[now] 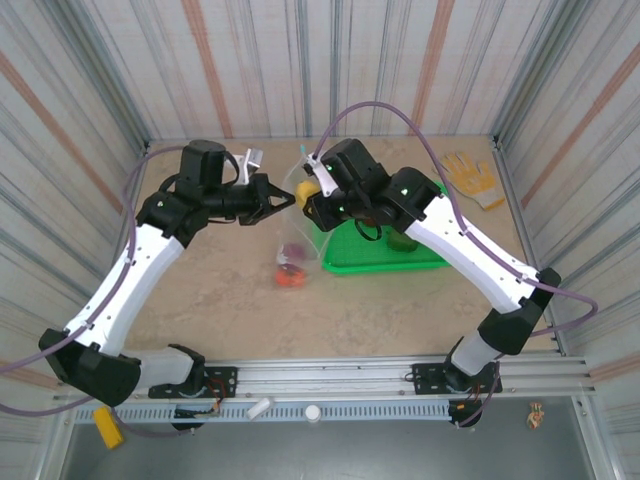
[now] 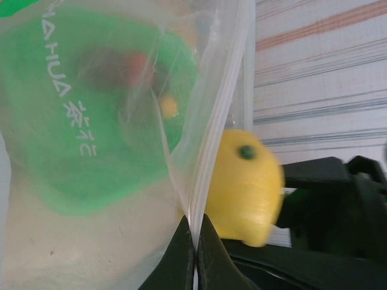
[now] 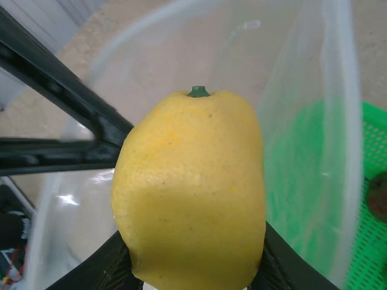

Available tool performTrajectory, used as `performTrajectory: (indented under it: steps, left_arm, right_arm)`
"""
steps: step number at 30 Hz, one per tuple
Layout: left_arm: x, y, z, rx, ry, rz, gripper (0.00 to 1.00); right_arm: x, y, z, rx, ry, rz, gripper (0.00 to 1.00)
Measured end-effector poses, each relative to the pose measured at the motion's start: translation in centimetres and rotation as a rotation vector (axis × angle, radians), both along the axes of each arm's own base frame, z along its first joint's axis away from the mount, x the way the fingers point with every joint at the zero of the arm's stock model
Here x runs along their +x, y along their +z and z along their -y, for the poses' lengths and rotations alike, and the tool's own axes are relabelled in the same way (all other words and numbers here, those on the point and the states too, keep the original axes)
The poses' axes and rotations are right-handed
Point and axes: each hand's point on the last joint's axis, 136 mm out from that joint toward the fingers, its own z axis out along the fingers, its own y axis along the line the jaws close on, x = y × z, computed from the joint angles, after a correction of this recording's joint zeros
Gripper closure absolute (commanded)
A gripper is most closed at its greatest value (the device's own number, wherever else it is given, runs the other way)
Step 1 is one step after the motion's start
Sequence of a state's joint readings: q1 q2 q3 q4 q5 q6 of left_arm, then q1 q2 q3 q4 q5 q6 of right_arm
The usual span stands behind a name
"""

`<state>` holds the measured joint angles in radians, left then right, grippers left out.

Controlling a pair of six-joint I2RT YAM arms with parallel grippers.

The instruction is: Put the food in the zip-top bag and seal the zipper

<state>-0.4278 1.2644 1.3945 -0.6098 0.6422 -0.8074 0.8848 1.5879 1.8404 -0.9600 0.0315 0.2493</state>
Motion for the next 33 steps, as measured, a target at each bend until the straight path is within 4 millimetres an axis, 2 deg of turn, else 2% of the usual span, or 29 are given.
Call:
performTrajectory:
  steps: [2, 5, 10, 21, 25, 30, 33]
  left_arm:
    - [0.0, 0.5, 0.0, -0.004, 0.0, 0.014, 1.0]
    - [0.0, 0.6, 0.0, -0.006, -0.001, 0.016, 1.0]
    - [0.1, 0.6, 0.0, -0.006, 0.0, 0.016, 1.0]
    - [0.1, 0.5, 0.1, -0.007, 0.0, 0.017, 1.0]
    - [0.1, 0.0, 0.1, -0.002, 0.0, 0.008, 1.0]
    - [0.3, -0.7, -0.1, 0.011, 0.012, -0.001, 1.0]
    - [0.4, -1.2, -0.3, 0.022, 0.022, -0.007, 1.0]
  right_arm:
    - [0.1, -0.7, 0.4, -0.037, -0.014, -0.005, 0.55]
    - [0.2, -1.6, 0.8, -0.082, -0.023, -0.01, 0.41]
    - [0.3, -1.9, 1.1, -0.11, -0.024, -0.002, 0.31]
    - [0.3, -2.2, 1.3, -0.119, -0.026, 0.0, 0.33]
    - [0.2, -1.7, 1.2, -0.097, -0.02, 0.006, 0.34]
    - [-0.3, 0.6, 1.0, 0.005, 0.013, 0.012, 0.34]
    - [-0.1, 3.0, 2.3, 0.101, 0.004, 0.029, 0.35]
